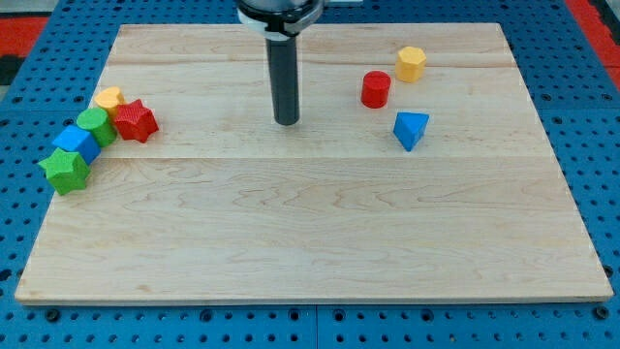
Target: Push the red circle to the top centre
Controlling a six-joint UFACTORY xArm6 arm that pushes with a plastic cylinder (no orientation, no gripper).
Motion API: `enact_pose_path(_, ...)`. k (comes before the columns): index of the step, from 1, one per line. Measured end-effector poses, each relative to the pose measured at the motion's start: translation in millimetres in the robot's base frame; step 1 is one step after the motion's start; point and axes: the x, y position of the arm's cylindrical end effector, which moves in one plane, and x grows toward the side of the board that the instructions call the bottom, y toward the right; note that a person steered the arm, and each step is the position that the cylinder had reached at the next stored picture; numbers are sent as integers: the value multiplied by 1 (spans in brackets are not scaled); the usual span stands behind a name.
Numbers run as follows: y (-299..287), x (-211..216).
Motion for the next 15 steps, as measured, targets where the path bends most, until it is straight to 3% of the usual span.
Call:
enact_pose_path(4,100,-9)
enact_pose_path(11,168,-131)
enact_pose_path(15,129,-137)
